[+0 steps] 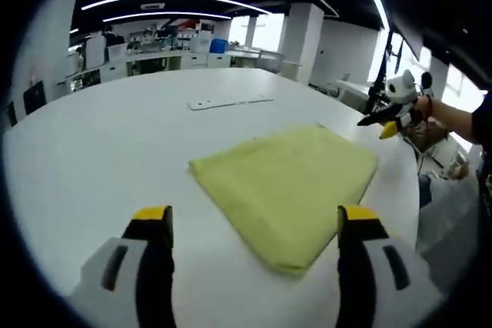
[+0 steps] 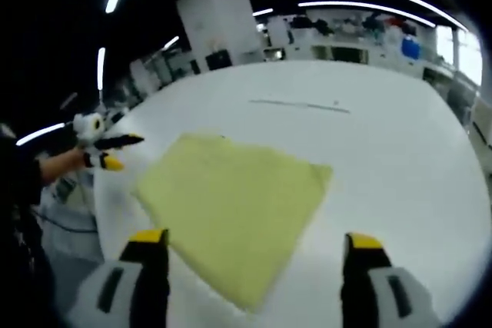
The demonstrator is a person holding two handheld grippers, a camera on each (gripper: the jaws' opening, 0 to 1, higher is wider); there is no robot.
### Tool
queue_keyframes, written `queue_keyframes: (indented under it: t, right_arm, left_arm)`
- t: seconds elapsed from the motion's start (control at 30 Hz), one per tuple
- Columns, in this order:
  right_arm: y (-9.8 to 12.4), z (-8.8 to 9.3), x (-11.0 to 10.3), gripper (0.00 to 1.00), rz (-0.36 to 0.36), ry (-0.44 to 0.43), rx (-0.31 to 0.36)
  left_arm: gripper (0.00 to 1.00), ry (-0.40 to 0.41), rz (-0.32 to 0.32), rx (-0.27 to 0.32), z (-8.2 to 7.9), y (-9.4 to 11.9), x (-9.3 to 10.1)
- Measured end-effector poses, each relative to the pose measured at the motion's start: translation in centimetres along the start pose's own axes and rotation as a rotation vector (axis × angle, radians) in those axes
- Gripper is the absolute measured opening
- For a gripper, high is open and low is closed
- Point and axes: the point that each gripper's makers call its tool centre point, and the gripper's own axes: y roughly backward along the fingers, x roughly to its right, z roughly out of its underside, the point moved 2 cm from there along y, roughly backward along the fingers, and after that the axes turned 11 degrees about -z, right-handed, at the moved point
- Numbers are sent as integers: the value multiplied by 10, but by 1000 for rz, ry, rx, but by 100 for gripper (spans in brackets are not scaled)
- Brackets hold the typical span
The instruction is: Fold the garment on the visible template until the final outline fits inside the template.
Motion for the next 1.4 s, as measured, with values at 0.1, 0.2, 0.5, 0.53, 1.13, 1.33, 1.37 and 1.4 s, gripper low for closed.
queue_keyframes:
  t: [0.1,0.2,0.5,0.53,1.13,1.33,1.37,1.4]
  right_arm:
    - [3,8,-4,92,-2,-3,-5]
    - [8,17,-8,88,2,-8,-7]
    - [8,48,-9,76,22,-46,-14]
    - [7,51,-9,73,23,-50,-12]
    - [4,76,-11,23,31,-31,-13]
    - [2,73,-11,13,25,-31,2]
    - [1,72,-10,12,27,-34,4]
    - [1,72,-9,9,28,-37,7]
  left_arm:
    - [83,-13,-5,-18,8,6,2]
    - [79,-27,-4,-40,19,13,8]
    - [62,14,-19,-84,51,19,13]
    - [59,18,-19,-85,53,19,14]
    - [13,119,58,-124,69,12,32]
    - [5,139,70,-112,68,9,33]
    - [4,142,69,-110,68,9,33]
    - [3,148,66,-112,69,9,32]
